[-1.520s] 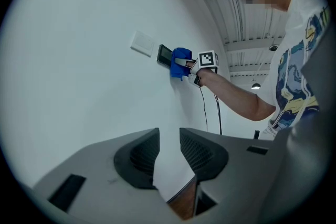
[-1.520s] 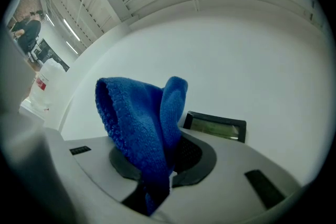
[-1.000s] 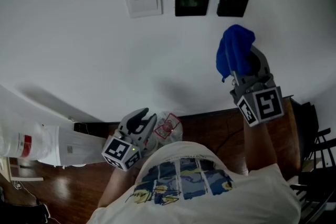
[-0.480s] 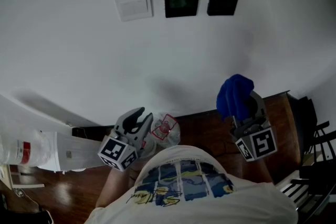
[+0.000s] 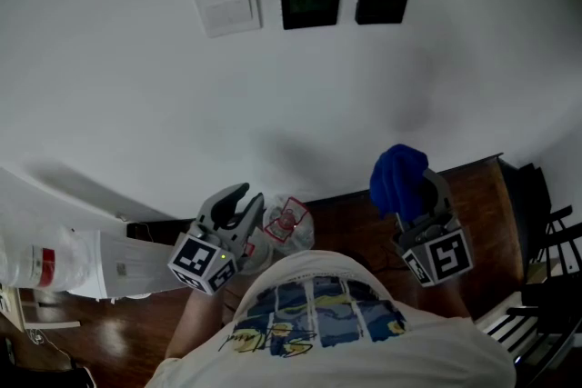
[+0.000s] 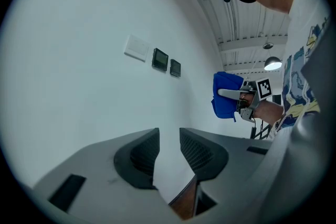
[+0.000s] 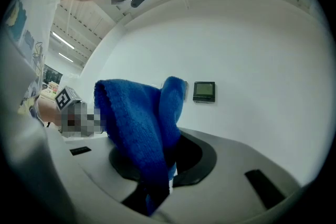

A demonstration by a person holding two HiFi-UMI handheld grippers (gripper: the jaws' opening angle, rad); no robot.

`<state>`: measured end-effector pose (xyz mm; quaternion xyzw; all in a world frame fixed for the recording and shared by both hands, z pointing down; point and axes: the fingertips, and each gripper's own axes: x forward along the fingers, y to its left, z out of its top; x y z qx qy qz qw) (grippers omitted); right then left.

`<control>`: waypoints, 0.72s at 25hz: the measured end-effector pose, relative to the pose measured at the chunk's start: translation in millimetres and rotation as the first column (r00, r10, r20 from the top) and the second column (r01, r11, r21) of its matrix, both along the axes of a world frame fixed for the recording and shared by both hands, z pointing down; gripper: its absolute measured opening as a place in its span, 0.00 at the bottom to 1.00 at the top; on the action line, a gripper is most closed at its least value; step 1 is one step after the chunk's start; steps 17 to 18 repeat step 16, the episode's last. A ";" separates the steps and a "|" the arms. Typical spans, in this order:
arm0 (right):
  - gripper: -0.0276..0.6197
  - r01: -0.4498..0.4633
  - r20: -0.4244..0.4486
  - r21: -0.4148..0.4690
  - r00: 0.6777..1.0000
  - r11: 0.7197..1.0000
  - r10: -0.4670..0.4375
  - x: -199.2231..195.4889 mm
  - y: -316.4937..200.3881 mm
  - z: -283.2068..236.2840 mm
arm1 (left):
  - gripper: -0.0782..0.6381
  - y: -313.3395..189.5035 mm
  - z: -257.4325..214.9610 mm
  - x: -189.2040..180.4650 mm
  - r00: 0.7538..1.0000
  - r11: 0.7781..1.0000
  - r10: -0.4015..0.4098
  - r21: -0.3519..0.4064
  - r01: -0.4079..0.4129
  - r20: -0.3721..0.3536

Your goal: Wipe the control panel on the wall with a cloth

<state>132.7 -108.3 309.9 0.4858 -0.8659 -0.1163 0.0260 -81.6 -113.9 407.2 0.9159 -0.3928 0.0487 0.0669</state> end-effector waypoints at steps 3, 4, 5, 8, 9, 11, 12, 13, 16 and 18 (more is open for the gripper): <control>0.18 -0.002 -0.004 0.001 1.000 1.000 0.002 -0.6 -0.3 -0.9 | 0.24 -1.1 -0.1 -1.1 1.000 1.000 0.000 0.001 0.000 0.000; 0.18 -0.002 -0.004 0.002 1.000 1.000 0.002 -0.7 -0.7 -1.1 | 0.24 -1.7 0.0 -1.2 1.000 1.000 0.000 0.000 0.000 0.000; 0.18 -0.002 -0.004 0.003 1.000 1.000 0.002 -0.8 -1.3 -1.2 | 0.24 -2.4 0.2 -1.1 1.000 1.000 0.000 -0.001 0.000 -0.001; 0.18 -0.002 -0.003 0.005 1.000 1.000 0.002 -1.2 -2.9 -0.5 | 0.24 -4.0 0.6 0.6 1.000 1.000 0.005 -0.002 -0.005 0.000; 0.18 -0.003 -0.002 0.003 1.000 1.000 0.003 -1.4 -3.5 0.1 | 0.24 -4.3 0.7 1.1 1.000 1.000 0.007 -0.002 -0.007 0.000; 0.18 -0.005 0.005 -0.012 1.000 1.000 0.005 -2.3 -4.6 1.9 | 0.24 -4.9 1.5 1.4 1.000 1.000 0.009 -0.005 -0.009 0.001; 0.18 -0.003 0.008 -0.018 1.000 1.000 0.004 -3.0 -5.0 2.6 | 0.24 -5.2 2.2 1.3 1.000 1.000 0.008 -0.008 -0.008 0.001; 0.18 0.000 0.007 -0.015 1.000 1.000 0.000 -3.4 -5.4 2.6 | 0.24 -5.6 2.9 1.3 1.000 1.000 0.007 -0.010 -0.007 0.001; 0.18 0.012 -0.006 0.005 1.000 1.000 -0.012 -3.7 -6.9 1.0 | 0.24 -7.2 3.9 3.1 1.000 1.000 0.007 -0.013 -0.007 0.002; 0.18 0.012 -0.006 0.005 1.000 1.000 -0.012 -3.7 -6.9 1.0 | 0.24 -7.2 3.9 3.1 1.000 1.000 0.007 -0.013 -0.007 0.002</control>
